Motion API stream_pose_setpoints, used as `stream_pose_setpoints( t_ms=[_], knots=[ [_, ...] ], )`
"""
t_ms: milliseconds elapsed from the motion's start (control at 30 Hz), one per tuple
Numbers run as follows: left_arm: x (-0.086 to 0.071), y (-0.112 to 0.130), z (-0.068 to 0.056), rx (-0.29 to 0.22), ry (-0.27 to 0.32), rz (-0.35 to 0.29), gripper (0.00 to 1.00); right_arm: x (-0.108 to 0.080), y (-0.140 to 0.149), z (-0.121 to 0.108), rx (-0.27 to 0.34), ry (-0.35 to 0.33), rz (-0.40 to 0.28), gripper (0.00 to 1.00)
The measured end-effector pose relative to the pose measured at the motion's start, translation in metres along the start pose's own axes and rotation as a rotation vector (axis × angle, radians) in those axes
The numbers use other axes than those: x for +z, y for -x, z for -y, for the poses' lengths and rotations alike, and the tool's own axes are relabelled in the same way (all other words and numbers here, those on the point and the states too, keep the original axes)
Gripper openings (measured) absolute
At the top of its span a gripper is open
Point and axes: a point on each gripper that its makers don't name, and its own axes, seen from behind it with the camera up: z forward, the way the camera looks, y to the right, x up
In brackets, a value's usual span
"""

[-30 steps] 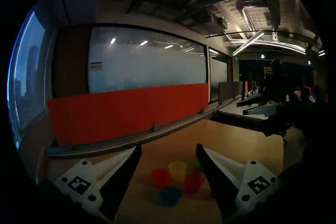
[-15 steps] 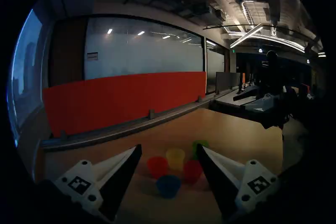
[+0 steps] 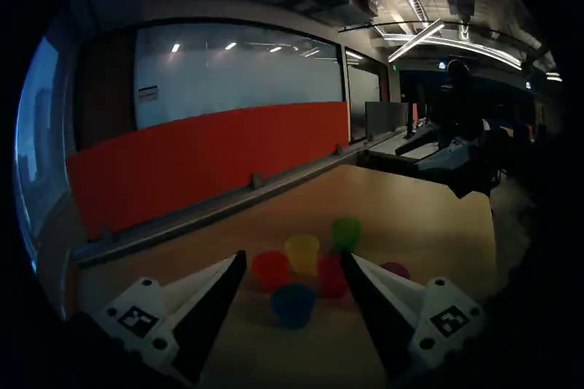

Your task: Pour water

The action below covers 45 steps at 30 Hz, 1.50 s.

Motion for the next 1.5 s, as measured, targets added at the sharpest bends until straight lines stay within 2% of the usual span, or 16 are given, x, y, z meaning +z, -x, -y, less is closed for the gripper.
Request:
stream_pose_setpoints(
  t_ms=[167,367,567,767,1167,1500],
  knots=[
    [0.006,0.015,-0.007,0.020,0.014,0.022,0.96,0.006,0.012,-0.001,0.005,-0.003,0.024,1.00],
    [0.015,0.035,-0.013,0.011,0.032,0.062,0.96,0.013,0.028,0.000,0.010,-0.012,0.050,1.00],
    [0.024,0.059,-0.011,-0.002,0.028,0.103,0.96,0.022,0.047,-0.004,0.002,-0.005,0.083,1.00],
    [0.031,0.083,-0.010,0.005,0.025,0.156,0.96,0.031,0.061,-0.007,0.003,-0.005,0.114,1.00],
    [0.047,0.122,-0.006,-0.008,0.026,0.250,0.96,0.054,0.076,-0.009,0.005,-0.015,0.151,1.00],
    [0.067,0.150,-0.002,-0.010,0.032,0.321,0.96,0.070,0.086,-0.012,0.001,-0.023,0.176,1.00]
  ],
)
